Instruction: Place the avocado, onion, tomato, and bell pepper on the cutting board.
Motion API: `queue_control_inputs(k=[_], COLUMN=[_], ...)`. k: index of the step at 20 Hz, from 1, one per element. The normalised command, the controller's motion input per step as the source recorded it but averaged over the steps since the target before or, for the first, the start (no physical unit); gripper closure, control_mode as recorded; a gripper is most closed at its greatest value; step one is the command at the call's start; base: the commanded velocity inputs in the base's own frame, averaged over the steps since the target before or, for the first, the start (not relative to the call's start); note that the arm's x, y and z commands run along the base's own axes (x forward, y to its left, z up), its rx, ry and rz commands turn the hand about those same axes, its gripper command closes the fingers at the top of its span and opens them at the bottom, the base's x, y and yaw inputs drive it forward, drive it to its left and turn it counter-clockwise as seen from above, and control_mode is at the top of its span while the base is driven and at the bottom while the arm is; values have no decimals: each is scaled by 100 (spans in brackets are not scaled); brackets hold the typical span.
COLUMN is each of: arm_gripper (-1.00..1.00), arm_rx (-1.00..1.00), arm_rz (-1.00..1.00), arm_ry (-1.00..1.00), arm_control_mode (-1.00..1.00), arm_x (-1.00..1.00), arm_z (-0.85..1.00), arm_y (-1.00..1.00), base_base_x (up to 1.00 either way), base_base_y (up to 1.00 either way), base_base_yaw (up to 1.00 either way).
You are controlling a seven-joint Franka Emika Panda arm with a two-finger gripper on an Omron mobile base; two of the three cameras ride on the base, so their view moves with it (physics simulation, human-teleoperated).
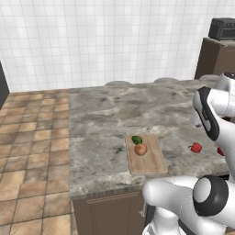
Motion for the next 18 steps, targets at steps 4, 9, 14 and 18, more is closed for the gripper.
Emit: queue_control_inputs(k=[4, 9, 14, 18], arm_gripper=[-100, -100, -100, -100], arm_rx=[-2, 0, 0, 0], arm_rz=[0, 1, 0, 2], arm_ry=[0, 0, 0, 0], arm_control_mode=[-100, -100, -100, -100], arm_x=[0, 3, 2, 1], arm_z=[-31, -11, -14, -27], arm_y=[-11, -3, -9, -16], base_base_x=[0, 0, 0, 0], base_base_y=[0, 0, 0, 0], base_base_yaw=[0, 0, 0, 0])
